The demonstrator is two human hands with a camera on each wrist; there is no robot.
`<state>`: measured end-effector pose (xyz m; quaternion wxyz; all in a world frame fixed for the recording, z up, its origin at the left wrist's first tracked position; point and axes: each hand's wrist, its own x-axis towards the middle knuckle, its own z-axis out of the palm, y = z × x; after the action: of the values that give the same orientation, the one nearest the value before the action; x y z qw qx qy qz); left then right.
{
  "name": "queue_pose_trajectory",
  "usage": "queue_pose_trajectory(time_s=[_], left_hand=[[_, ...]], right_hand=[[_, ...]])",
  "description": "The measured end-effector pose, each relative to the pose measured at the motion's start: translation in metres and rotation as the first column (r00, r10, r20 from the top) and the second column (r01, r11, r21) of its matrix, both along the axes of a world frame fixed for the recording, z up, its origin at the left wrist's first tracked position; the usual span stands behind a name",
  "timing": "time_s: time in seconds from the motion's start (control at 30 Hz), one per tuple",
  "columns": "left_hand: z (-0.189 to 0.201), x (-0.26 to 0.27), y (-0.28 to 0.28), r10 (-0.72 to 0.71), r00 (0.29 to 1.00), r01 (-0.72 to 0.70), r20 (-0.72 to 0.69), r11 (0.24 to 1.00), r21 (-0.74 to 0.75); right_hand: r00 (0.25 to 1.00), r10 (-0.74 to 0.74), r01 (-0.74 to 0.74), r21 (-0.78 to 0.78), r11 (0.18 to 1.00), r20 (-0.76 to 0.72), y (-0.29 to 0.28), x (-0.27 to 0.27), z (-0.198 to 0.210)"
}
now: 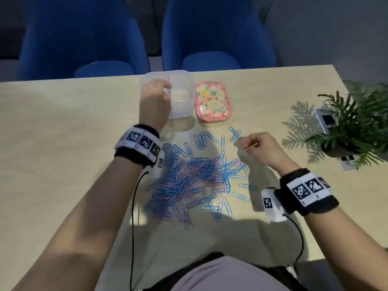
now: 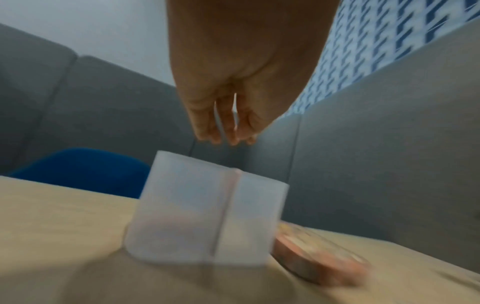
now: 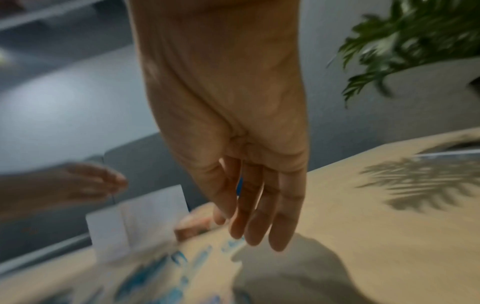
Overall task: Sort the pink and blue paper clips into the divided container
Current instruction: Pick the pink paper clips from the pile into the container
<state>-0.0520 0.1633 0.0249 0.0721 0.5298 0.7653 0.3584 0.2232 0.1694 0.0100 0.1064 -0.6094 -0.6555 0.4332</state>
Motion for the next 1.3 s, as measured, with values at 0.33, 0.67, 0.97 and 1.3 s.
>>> queue_pose_trajectory(time_s=[0.33,0.67,0.97,1.3], left_hand=[[-0.062,0.079,-0.089,-0.601,0.8,0.526,0.011,0.691,-0.495],[-0.053,0.088,-0.076,-0.58,0.813,0.496,-0.049,0.734,-0.463],[-0.063,0.11,-0.051,-0.723,0.684,0.588,-0.099,0.627,-0.511],[-0.05,0.06,-0.056,-0.048,0.485,0.318,0.873,0.94,-0.125]], right_hand=[[0.948,0.191,-0.222,0.101,0.97,0.255,-0.037,0.021,-0.043],[0.939,0.041,-0.079,0.096,0.992,0.343,-0.031,0.016,-0.042],[0.918,0.035,-0.056,0.043,0.998,0.396,-0.03,-0.004,-0.043],[0.818,-0.391,0.302,-0.265,0.916,-0.421,-0.024,0.021,-0.029]])
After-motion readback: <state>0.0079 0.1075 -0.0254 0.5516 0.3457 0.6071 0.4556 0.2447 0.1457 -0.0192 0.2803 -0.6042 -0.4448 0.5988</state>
